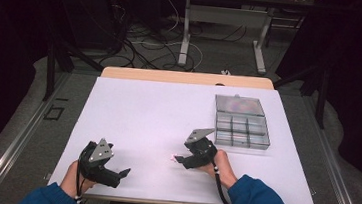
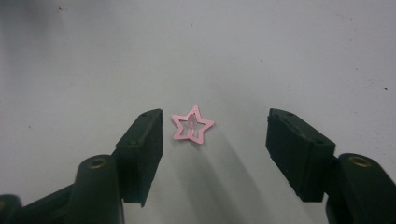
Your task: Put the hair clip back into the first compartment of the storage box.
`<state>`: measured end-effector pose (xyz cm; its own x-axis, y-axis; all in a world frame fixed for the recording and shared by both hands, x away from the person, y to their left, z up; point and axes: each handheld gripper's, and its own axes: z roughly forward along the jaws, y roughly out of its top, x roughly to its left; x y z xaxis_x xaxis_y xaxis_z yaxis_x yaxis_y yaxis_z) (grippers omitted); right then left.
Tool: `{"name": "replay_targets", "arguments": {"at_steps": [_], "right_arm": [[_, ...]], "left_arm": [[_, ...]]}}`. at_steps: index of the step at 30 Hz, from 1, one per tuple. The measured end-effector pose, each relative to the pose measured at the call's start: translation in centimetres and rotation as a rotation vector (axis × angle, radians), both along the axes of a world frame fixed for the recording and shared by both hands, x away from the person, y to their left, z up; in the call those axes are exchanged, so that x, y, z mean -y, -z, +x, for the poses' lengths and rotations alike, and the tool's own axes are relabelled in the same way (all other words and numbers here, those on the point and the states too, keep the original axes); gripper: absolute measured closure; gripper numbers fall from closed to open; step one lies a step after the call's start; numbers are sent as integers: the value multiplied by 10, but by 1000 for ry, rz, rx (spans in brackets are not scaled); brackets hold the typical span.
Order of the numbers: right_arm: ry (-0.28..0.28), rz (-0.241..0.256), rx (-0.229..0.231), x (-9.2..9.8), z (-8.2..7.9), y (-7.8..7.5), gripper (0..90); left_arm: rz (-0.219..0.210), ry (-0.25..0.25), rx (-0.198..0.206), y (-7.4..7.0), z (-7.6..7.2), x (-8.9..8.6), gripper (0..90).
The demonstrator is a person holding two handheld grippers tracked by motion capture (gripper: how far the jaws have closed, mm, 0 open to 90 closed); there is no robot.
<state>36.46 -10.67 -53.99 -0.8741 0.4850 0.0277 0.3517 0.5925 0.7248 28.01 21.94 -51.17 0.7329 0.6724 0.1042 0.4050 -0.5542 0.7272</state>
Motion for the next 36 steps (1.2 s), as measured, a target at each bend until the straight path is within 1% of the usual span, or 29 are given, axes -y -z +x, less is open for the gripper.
{"name": "replay_targets", "arguments": {"at_steps": [1,2,3,4,6,7,8,9,10,11,12,13,14,15,16,18,19,20,21,23,24,26,28,29,31,33,34,36], "right_arm": [[-7,-3,0,-3,0,1,451],[3,-7,-8,-4,-1,1,468],[3,-7,-8,-4,-1,1,468],[-11,-4,-14,-7,0,2,516],[-9,0,-15,-9,1,3,561],[-9,2,-26,-10,2,4,583],[-13,3,-17,-11,3,5,609],[-23,2,-24,-12,4,6,626],[-13,7,-33,-13,3,7,642],[-14,2,-47,-15,3,7,661],[-25,8,-23,-16,5,9,677],[-17,-1,-48,-17,3,9,696],[-19,-1,-49,-18,4,10,709],[-10,-4,-61,-20,3,10,721],[-10,-4,-61,-20,3,10,721],[-10,-10,-54,-23,5,12,754],[-10,-9,-59,-24,5,12,762],[-1,-6,-56,-25,5,13,771],[-3,-15,-70,-25,5,13,778],[0,-20,-71,-25,5,13,784],[-12,-24,-67,-25,7,14,798],[-2,-28,-75,-25,6,15,812],[-12,-33,-68,-26,7,16,833],[-13,-33,-71,-26,7,16,843],[-9,-32,-79,-26,6,16,858],[-8,-33,-77,-25,7,16,863],[-4,-31,-83,-25,7,16,866],[-5,-29,-86,-24,7,16,869]], "left_arm": [[6,4,-7,0,0,0,3],[-7,-1,-8,1,0,0,3],[-7,-1,-8,1,0,0,3],[-8,-1,-10,1,0,0,3],[-7,-1,-10,1,0,0,3],[-7,-1,-10,1,0,0,3],[-8,-1,-10,1,0,0,3],[-7,0,-11,1,0,0,3],[-8,0,-12,1,0,0,3],[-2,2,-16,0,0,0,3],[-3,2,-13,1,0,0,3],[-3,3,-16,0,0,0,3],[-4,3,-15,1,0,0,3],[-4,2,-17,1,0,0,3],[-4,2,-17,1,0,0,3],[-4,2,-17,1,0,0,3],[6,5,-9,0,1,0,3],[-1,2,-16,1,0,0,3],[0,3,-14,1,1,0,3],[0,3,-15,1,0,0,3],[2,3,-13,1,1,0,3],[7,5,-9,0,1,-1,3],[7,5,-8,0,1,-1,3],[2,4,-12,1,1,0,3],[7,5,-7,0,1,-1,3],[-6,1,-19,1,0,0,3],[12,7,-7,0,1,-1,3],[10,7,-8,0,1,-1,3]]}}
